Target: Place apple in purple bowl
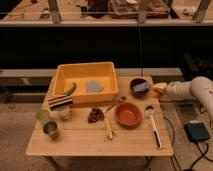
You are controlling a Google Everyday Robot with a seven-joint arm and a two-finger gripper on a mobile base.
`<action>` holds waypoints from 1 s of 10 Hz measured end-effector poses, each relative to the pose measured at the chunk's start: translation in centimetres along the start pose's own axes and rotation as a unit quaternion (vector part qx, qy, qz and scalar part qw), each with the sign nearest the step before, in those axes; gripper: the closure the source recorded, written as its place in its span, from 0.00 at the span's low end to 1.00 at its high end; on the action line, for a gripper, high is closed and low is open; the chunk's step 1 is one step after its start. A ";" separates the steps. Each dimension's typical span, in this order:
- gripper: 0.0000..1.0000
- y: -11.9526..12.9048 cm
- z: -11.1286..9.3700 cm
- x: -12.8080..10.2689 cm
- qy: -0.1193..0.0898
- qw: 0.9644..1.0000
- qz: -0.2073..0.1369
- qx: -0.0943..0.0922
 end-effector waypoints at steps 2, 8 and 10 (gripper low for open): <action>0.48 -1.3 -0.2 1.4 0.012 1.000 -0.004 0.004; 0.48 -5.9 4.1 6.3 0.028 0.999 -0.014 0.007; 0.48 -7.8 6.8 6.7 0.023 1.000 -0.019 0.007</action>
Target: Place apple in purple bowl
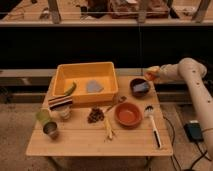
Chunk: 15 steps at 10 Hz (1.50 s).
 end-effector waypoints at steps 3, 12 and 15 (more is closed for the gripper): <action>0.48 -1.9 2.4 -2.1 -0.017 1.000 -0.019 0.009; 0.20 -0.8 3.4 -3.4 -0.021 0.998 -0.047 -0.026; 0.20 -0.6 2.8 -3.3 -0.016 0.998 -0.048 -0.032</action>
